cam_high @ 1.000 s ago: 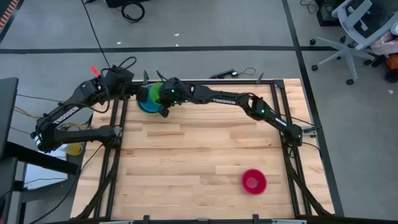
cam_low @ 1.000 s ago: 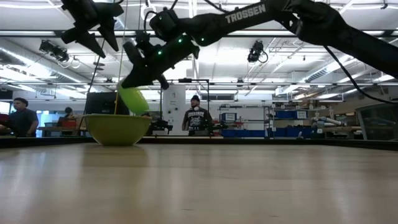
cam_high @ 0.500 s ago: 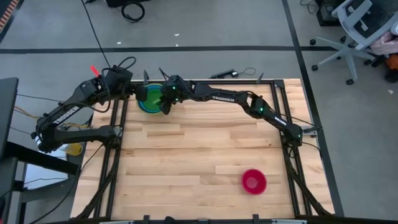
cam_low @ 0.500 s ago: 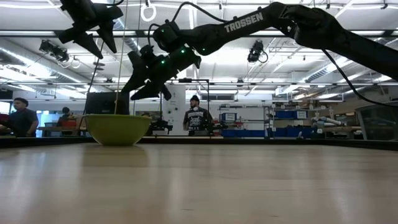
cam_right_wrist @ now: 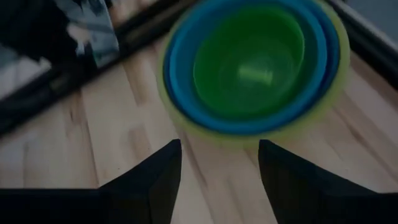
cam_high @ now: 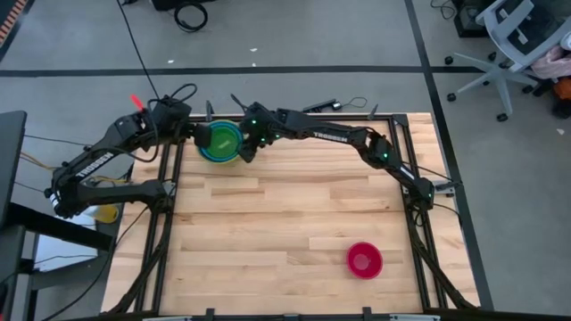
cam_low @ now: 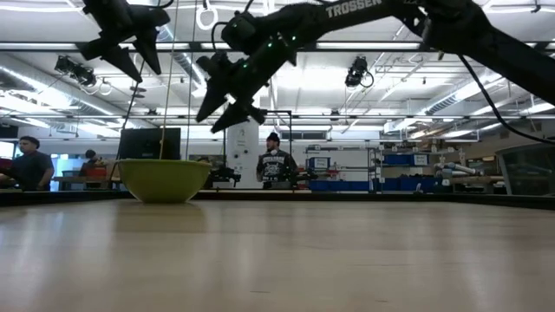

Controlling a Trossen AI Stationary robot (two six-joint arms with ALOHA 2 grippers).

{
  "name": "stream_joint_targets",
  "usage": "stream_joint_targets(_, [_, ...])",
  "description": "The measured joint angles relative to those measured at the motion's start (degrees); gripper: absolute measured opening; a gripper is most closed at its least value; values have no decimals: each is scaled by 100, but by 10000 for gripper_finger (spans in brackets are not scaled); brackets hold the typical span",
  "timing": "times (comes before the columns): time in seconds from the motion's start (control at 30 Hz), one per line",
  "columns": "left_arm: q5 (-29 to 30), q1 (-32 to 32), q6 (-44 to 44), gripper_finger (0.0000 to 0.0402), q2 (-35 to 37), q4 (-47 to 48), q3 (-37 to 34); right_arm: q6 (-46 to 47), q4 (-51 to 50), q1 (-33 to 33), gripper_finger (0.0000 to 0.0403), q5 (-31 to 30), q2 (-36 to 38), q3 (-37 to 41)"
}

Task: Nest bowls inside each other
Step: Stack the pink bowl on the light green bowl

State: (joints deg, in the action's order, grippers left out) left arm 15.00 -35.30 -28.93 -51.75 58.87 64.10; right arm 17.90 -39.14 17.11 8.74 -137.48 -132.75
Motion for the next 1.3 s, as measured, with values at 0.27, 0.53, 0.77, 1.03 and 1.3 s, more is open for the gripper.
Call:
stream_joint_targets(0.27, [-10,872,479,253,-1,-596,0,-257,-1275,-168,213,-139,268,0])
stream_joint_targets(0.53, [-8,1865,833,253,-2,-1175,1,-307,-1748,-545,213,-34,704,0])
stream_joint_targets(0.77, [40,2473,1012,253,6,-1713,-90,-393,-2071,-899,213,-847,1641,46])
stream_joint_targets(1.03, [-288,3156,711,253,76,-4611,-2081,432,-1610,-1071,213,-1275,3137,2580])
stream_joint_targets(1.3, [-287,3720,700,253,70,-5409,-3125,2009,-1228,-1775,213,-1337,5172,5779])
